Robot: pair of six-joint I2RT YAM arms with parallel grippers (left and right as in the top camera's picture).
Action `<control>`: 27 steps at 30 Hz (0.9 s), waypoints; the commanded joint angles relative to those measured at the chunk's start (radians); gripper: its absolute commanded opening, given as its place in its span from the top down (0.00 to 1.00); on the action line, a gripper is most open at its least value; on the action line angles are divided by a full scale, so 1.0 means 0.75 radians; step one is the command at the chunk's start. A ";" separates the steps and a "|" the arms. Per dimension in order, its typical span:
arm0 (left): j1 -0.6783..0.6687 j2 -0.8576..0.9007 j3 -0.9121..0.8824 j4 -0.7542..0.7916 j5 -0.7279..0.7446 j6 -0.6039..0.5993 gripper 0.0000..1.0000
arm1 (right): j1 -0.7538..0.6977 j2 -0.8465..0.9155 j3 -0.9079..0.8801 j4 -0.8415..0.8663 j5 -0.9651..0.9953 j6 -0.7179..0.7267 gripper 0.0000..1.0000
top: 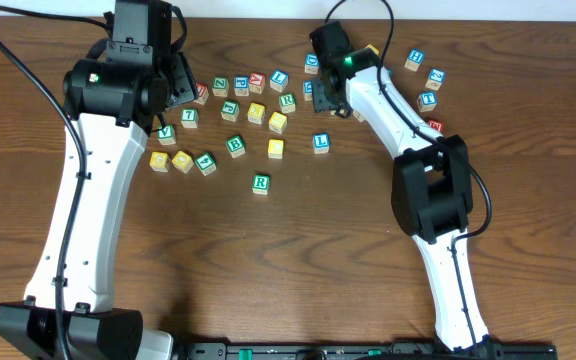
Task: Spell out ROBOT
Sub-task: 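Move the right gripper to the yellow O block and grasp it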
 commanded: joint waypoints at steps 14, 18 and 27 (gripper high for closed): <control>0.003 0.010 -0.001 -0.007 -0.022 0.012 0.29 | 0.003 0.017 -0.033 0.052 -0.002 0.012 0.61; 0.003 0.010 -0.001 -0.007 -0.022 0.012 0.29 | 0.003 0.015 -0.032 0.052 -0.002 0.010 0.67; 0.003 0.010 -0.001 -0.007 -0.022 0.012 0.29 | 0.000 -0.035 -0.031 0.022 0.003 0.008 0.74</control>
